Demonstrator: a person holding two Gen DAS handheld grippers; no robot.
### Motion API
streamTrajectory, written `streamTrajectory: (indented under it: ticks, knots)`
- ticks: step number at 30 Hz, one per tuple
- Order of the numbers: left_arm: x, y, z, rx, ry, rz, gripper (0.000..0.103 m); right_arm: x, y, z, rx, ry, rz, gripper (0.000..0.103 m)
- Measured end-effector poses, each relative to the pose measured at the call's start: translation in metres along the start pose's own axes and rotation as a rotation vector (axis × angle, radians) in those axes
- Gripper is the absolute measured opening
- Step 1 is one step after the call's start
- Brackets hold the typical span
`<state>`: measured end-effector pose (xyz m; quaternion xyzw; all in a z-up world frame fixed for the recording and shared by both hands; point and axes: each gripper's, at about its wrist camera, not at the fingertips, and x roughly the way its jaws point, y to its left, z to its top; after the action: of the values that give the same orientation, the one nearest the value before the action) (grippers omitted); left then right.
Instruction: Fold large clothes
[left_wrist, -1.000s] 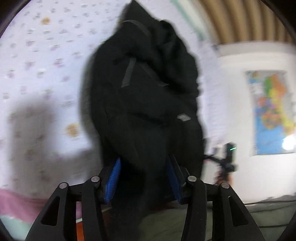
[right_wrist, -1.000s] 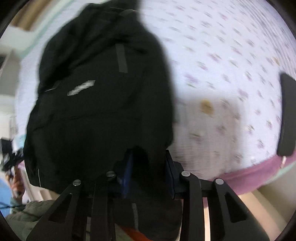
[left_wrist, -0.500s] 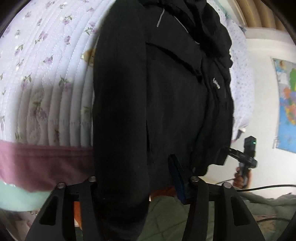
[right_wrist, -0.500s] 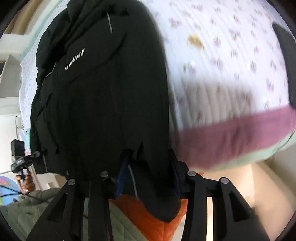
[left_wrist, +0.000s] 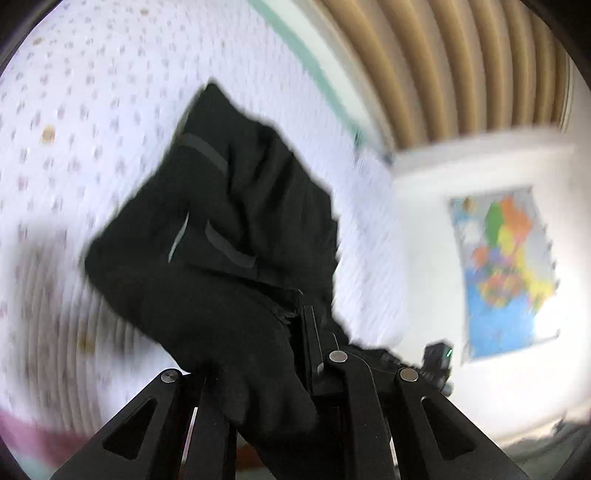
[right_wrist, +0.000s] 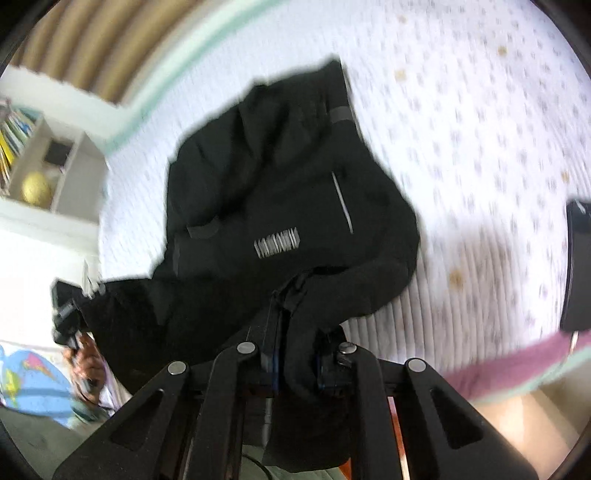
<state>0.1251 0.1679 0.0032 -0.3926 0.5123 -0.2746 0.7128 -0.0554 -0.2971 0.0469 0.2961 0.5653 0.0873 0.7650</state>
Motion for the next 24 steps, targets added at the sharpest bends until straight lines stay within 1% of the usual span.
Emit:
streamTrajectory:
  ticks: [1, 2, 3, 6, 7, 9, 10, 11, 14, 15, 18, 21, 24]
  knots:
    - [-0.002, 0.000, 0.013, -0.010, -0.024, -0.005, 0.013, -0.009, -0.006, 0.014, 0.014, -0.030, 0.009, 0.017]
    - [-0.005, 0.001, 0.024, -0.014, -0.041, 0.004, 0.013, -0.010, -0.005, 0.023, 0.028, -0.047, 0.016, 0.017]
    - [-0.003, 0.001, 0.034, -0.018, -0.056, 0.011, 0.013, -0.001, 0.006, 0.038, 0.050, -0.074, 0.030, 0.017]
    - [0.007, -0.005, 0.063, -0.018, -0.084, 0.011, 0.014, -0.002, 0.007, 0.074, 0.077, -0.139, 0.037, 0.017]
    - [0.013, -0.007, 0.075, -0.017, -0.091, 0.019, 0.014, -0.003, 0.007, 0.081, 0.083, -0.151, 0.040, 0.017]
    - [0.025, -0.008, 0.095, -0.026, -0.102, 0.016, 0.014, 0.000, 0.004, 0.114, 0.114, -0.171, 0.052, 0.017]
    - [0.032, -0.008, 0.108, -0.032, -0.108, 0.013, 0.015, 0.002, 0.003, 0.124, 0.122, -0.175, 0.052, 0.017]
    - [0.039, -0.011, 0.118, -0.032, -0.113, 0.016, 0.015, 0.010, 0.004, 0.140, 0.134, -0.179, 0.044, 0.017]
    - [0.062, -0.008, 0.153, -0.045, -0.108, 0.049, 0.016, 0.028, 0.000, 0.182, 0.172, -0.173, 0.019, 0.018]
    - [0.072, -0.007, 0.163, -0.046, -0.105, 0.065, 0.016, 0.034, -0.003, 0.191, 0.184, -0.168, 0.013, 0.018]
    - [0.102, 0.000, 0.194, -0.051, -0.083, 0.133, 0.016, 0.070, -0.015, 0.225, 0.242, -0.136, -0.012, 0.018]
    - [0.127, 0.020, 0.215, -0.090, -0.062, 0.168, 0.019, 0.108, -0.029, 0.251, 0.276, -0.090, -0.041, 0.019]
    - [0.149, 0.046, 0.224, -0.147, -0.034, 0.186, 0.019, 0.141, -0.039, 0.266, 0.296, -0.040, -0.069, 0.019]
